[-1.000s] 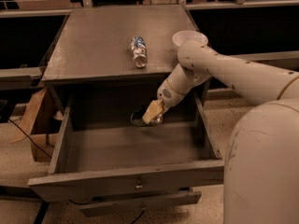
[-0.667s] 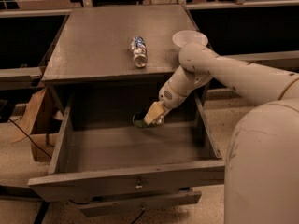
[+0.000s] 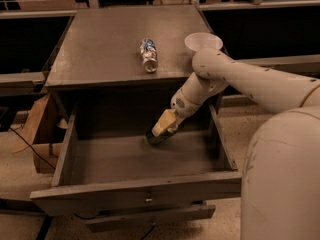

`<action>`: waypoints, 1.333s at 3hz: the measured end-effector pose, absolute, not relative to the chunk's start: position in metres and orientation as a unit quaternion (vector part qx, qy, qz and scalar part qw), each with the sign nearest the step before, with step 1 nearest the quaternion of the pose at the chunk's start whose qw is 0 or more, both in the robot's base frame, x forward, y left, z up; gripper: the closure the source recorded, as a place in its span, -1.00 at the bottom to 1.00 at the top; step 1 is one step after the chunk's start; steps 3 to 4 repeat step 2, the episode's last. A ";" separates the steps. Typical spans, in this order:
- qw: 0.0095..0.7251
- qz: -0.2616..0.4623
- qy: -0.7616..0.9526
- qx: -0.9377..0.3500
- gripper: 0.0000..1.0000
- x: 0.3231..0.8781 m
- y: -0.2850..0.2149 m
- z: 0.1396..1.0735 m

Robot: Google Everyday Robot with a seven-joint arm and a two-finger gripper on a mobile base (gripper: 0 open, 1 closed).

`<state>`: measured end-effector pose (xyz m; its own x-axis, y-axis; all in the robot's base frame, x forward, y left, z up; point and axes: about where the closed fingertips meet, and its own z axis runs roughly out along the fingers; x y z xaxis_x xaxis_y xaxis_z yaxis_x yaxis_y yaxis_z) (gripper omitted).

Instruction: Place green can into top drawer

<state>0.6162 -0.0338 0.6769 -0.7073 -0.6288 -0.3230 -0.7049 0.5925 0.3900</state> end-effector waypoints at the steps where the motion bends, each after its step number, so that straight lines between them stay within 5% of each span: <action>1: 0.076 0.251 0.889 -0.374 -1.00 0.616 -0.034 0.677; 4: 0.076 0.251 0.889 -0.374 -1.00 0.616 -0.034 0.677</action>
Offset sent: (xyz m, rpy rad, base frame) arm -0.0001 -0.0001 -0.0002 -0.0006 0.0001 -0.0014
